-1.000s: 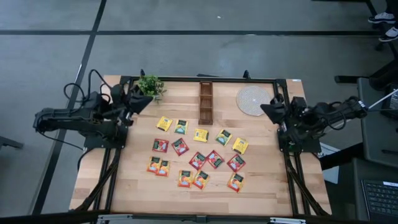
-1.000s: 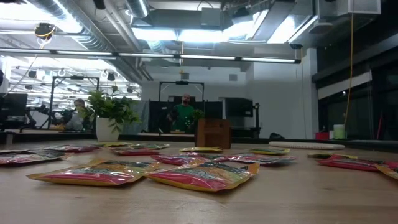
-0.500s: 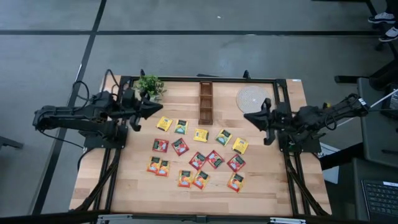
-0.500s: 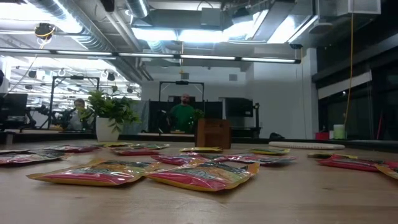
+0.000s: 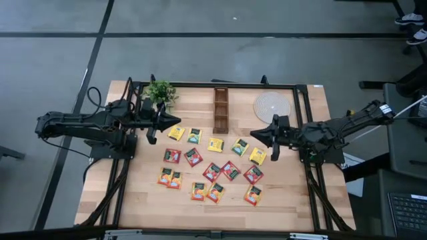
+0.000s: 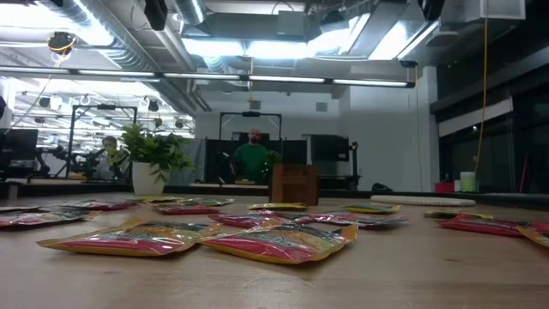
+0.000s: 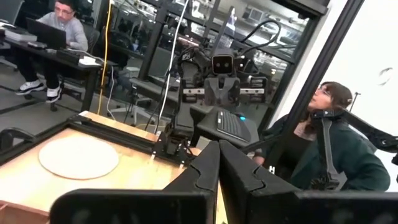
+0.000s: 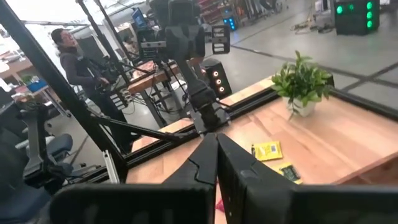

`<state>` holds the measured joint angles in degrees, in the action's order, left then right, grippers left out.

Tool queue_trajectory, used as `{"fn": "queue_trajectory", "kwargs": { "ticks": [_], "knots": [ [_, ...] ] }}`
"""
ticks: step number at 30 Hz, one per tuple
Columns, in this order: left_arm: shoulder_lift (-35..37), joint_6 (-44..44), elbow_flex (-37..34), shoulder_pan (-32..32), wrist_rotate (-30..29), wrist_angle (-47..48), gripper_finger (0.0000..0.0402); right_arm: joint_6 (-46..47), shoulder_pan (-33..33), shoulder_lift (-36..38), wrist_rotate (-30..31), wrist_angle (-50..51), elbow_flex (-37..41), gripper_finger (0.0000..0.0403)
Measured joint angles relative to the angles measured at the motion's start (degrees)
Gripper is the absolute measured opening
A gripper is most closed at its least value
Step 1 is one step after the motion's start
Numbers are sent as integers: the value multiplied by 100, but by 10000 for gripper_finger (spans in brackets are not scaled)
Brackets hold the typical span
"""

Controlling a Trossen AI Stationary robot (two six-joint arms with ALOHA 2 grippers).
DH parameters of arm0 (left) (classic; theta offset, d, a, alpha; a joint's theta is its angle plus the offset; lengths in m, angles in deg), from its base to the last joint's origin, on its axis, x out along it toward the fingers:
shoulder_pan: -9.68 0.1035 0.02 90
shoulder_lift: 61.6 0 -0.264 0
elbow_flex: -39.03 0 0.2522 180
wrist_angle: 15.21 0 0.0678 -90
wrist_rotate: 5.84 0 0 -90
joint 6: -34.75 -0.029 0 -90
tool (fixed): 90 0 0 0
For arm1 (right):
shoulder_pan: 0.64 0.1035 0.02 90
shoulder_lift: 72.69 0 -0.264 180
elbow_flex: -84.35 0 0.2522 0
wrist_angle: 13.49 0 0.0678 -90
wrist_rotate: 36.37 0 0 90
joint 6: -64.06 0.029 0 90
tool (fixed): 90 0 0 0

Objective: Pick & Place Tea
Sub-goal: Put the yellow tea bag into the left section of the wooden organizer

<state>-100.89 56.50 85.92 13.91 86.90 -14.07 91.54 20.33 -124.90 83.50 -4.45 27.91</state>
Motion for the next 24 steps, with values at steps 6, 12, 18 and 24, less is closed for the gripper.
{"fn": "queue_trajectory", "kwargs": {
  "ticks": [6, 12, 18, 24],
  "knots": [
    [0, 1, 0, 0, 0, 2, 5, 363, -79, 7, -106, -141, -4, 11],
    [0, -1, 0, 0, -2, 6, 2, 224, -96, -132, -302, 393, -537, 11],
    [0, -1, -2, 0, -4, 62, 4, 158, -96, -389, -453, 2243, -1419, 11],
    [0, 1, -2, 0, 4, 86, 3, 716, -98, -519, -675, 3490, -1828, 11]
  ]
}}
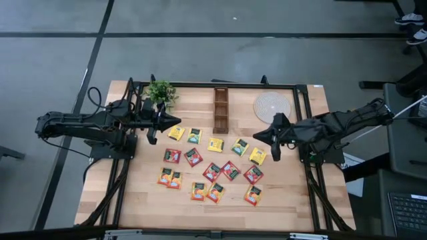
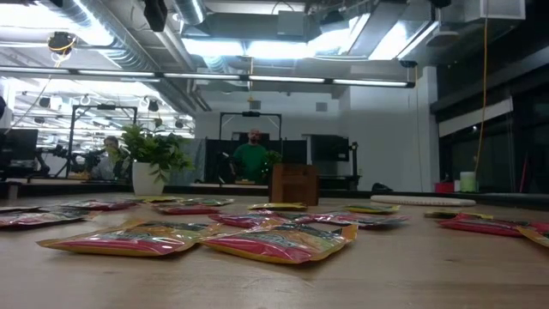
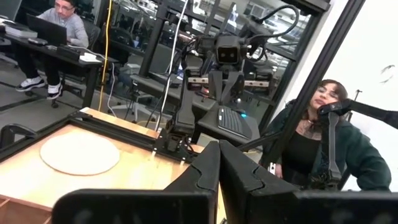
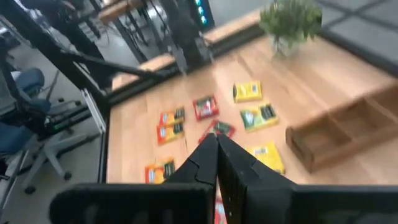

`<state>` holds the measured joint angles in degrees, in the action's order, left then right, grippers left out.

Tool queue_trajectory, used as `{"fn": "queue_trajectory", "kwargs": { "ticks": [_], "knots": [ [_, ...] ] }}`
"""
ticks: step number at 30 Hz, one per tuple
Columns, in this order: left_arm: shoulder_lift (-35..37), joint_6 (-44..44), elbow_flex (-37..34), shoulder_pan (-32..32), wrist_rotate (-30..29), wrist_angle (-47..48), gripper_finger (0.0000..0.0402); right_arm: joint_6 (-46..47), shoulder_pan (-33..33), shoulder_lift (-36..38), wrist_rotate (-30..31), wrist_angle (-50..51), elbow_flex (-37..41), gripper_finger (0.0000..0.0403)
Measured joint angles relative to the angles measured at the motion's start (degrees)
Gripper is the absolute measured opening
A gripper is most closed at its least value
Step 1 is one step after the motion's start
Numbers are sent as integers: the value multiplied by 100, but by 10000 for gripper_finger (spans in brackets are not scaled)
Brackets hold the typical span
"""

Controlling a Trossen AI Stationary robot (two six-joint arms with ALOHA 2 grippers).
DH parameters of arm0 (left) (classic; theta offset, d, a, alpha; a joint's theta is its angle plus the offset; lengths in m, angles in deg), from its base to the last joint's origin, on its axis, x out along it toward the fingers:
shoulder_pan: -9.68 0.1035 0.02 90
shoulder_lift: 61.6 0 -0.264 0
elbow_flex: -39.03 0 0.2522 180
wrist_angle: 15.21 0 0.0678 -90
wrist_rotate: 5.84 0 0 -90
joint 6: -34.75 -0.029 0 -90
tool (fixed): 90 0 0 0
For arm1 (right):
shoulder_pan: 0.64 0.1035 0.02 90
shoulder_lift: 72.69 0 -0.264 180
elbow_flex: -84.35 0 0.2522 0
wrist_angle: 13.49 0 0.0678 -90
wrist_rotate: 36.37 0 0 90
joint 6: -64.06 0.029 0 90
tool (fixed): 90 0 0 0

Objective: Pick & Place Tea
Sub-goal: Put the yellow tea bag into the left section of the wooden organizer

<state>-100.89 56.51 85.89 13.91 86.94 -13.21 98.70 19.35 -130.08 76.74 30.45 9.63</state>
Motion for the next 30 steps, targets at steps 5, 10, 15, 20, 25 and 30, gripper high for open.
{"fn": "queue_trajectory", "kwargs": {
  "ticks": [5, 10, 15, 20, 25, 30],
  "knots": [
    [0, 2, -2, 0, 2, 1, 7, 542, -2, -154, -212, 382, -25, 11],
    [0, 0, -2, 0, 1, 0, 2, 758, -103, -589, -761, 429, -28, 11],
    [0, 0, -2, 0, -9, 1, 7, 1189, -171, -1036, -1112, 493, -28, 11],
    [0, 0, -2, 0, -17, 1, 3, 1783, -279, -1333, -1255, 707, -28, 11],
    [-42, 13, -2, 0, -20, -3, 5, 2910, -339, -1431, -1276, 1609, -28, 5],
    [-373, 47, -2, 0, -17, -2, 5, 3695, -339, -1381, -1280, 2621, -28, 6]
  ]
}}
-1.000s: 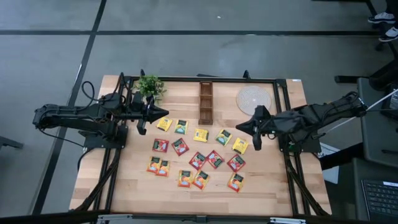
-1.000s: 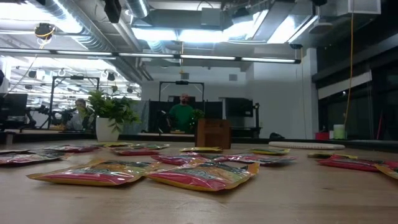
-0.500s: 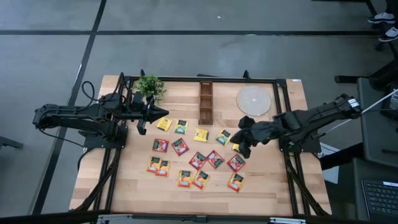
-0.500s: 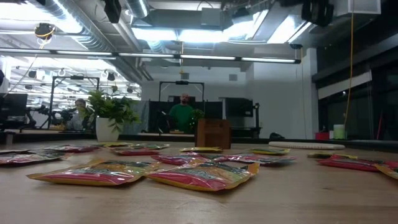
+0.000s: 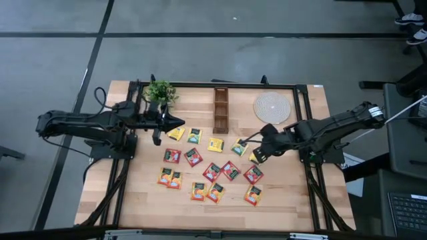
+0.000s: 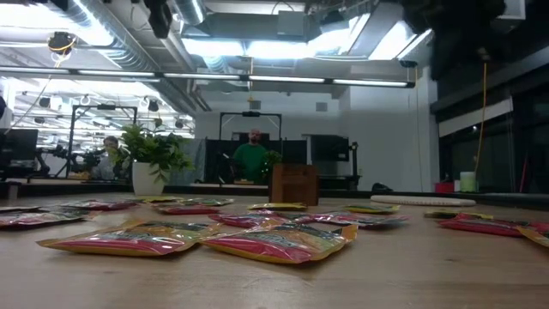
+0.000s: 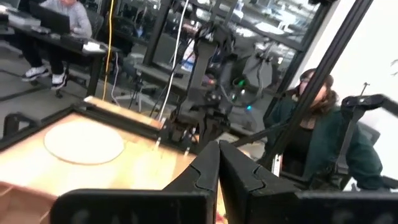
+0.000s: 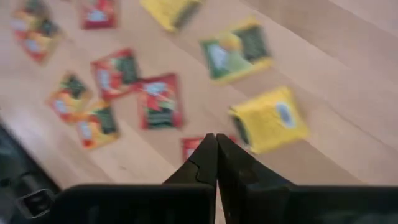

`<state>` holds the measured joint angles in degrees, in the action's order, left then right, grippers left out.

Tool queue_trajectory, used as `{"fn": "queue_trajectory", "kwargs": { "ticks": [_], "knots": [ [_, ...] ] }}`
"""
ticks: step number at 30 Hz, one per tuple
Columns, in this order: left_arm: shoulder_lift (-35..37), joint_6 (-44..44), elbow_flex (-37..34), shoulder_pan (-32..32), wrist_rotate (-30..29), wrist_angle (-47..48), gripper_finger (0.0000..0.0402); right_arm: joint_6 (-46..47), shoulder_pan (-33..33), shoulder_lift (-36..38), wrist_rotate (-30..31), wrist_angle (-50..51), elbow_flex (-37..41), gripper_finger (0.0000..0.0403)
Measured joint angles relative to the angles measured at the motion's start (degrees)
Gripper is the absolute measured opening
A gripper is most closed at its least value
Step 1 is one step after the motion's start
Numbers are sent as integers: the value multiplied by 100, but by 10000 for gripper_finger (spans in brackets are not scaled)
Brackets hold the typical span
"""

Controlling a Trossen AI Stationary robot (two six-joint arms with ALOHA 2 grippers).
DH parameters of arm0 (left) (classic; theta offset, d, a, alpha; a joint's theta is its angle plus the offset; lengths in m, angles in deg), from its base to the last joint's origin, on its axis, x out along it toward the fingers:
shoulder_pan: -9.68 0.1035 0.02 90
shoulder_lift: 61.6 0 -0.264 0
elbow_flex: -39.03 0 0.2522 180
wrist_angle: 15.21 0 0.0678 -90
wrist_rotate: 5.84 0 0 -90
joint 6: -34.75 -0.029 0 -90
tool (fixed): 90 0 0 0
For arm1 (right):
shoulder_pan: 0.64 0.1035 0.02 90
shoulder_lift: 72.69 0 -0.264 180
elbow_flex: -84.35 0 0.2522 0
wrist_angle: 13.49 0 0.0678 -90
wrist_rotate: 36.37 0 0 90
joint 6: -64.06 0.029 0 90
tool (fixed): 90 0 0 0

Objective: Pick & Place Tea
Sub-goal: Put the yellow tea bag into the left section of the wooden organizer

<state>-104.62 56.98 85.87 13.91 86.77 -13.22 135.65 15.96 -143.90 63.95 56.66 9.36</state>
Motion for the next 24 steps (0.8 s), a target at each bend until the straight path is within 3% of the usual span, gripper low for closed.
{"fn": "queue_trajectory", "kwargs": {
  "ticks": [10, 14, 24],
  "knots": [
    [-1161, 333, -2, -131, 339, -601, 4, 691, 0, 57, -230, 746, 2, 5],
    [-1610, 137, 14, -286, 348, -1241, 2, 1071, 0, 57, -301, 1030, 2, 5],
    [-2676, -819, 938, -426, 571, -1156, 3, 1277, -111, 19, -445, 1192, 2, 5]
  ]
}}
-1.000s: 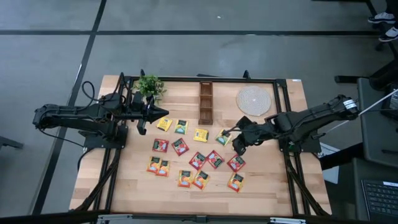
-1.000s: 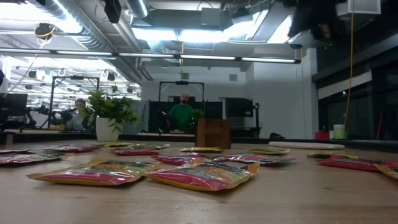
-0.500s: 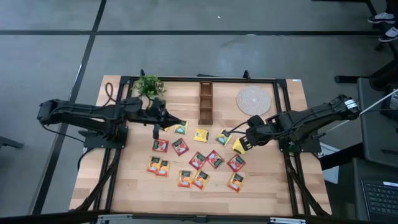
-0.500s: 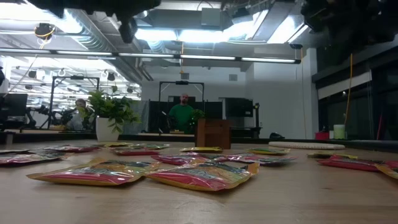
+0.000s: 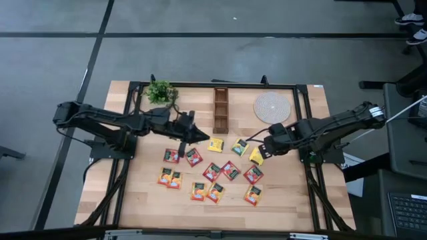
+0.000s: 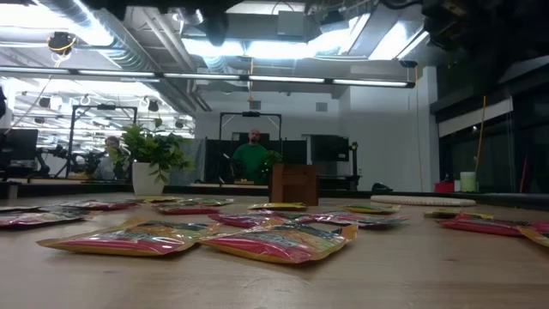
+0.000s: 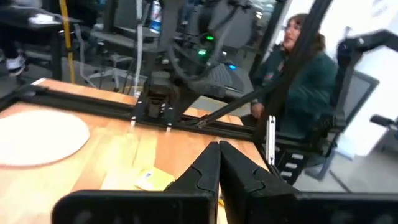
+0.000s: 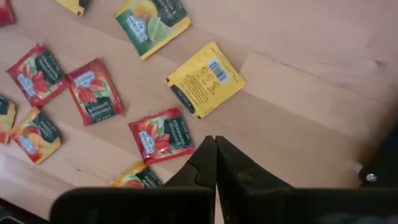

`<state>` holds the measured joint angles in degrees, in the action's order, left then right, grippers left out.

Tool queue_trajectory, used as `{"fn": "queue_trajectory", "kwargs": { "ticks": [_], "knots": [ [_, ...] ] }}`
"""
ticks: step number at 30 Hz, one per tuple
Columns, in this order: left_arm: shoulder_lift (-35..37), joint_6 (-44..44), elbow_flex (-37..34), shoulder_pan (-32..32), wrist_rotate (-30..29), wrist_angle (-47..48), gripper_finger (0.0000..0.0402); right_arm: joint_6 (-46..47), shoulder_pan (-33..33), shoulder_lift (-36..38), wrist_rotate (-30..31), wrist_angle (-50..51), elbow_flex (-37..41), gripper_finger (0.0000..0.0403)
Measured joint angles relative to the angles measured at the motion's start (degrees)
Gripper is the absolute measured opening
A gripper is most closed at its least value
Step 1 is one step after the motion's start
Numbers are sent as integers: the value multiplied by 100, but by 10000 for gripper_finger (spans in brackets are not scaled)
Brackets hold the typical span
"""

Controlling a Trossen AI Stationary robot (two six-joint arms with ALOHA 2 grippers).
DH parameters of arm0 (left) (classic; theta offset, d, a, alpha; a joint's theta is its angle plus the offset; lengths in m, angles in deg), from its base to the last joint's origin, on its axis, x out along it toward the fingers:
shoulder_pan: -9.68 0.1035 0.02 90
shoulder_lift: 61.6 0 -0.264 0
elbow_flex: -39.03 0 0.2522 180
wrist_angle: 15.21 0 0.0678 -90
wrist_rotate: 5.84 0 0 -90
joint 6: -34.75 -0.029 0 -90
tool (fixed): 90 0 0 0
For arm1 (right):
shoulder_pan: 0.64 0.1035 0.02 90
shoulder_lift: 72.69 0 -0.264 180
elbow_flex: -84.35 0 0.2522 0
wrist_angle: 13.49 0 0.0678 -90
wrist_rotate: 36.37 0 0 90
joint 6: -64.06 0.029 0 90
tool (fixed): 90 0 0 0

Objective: Pick & Place Tea
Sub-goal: Put the yellow tea bag into the left section of the wooden organizer

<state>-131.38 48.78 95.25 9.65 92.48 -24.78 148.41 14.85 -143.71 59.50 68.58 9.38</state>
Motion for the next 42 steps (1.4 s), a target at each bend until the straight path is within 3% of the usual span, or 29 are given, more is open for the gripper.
{"fn": "queue_trajectory", "kwargs": {
  "ticks": [5, 19, 32, 42],
  "knots": [
    [-442, -352, 318, 0, 43, 86, 5, -46, -133, -149, -4, -57, 247, 4],
    [-1211, -1026, 627, 0, 39, 114, 3, -70, -460, -158, -315, -1882, 1741, 2],
    [-1488, -1073, 764, 24, 34, 485, 6, -392, -813, -158, -323, -1947, 1853, 1],
    [-1606, -1734, 1276, 148, -114, 1093, 12, -810, -1048, -277, -359, -1984, 1853, 0]
  ]
}}
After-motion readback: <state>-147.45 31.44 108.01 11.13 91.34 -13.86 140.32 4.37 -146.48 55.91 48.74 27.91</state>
